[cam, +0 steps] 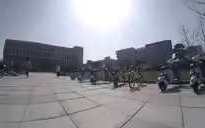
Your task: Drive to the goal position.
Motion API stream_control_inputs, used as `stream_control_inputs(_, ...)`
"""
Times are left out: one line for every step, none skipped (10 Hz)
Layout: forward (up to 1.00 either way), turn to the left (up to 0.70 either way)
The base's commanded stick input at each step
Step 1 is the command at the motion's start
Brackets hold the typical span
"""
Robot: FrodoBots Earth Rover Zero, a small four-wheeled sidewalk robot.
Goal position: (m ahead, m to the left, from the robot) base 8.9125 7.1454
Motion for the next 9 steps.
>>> stream_control_inputs(0.00,0.00)
stream_control_inputs(0.00,0.00)
stream_control_inputs(0.00,0.00)
stream_control_inputs(0.00,0.00)
stream_control_inputs(0.11,0.00)
stream_control_inputs(0.67,0.00)
stream_control_inputs(0.97,0.00)
stream_control_inputs(1.00,0.00)
stream_control_inputs(1.00,0.00)
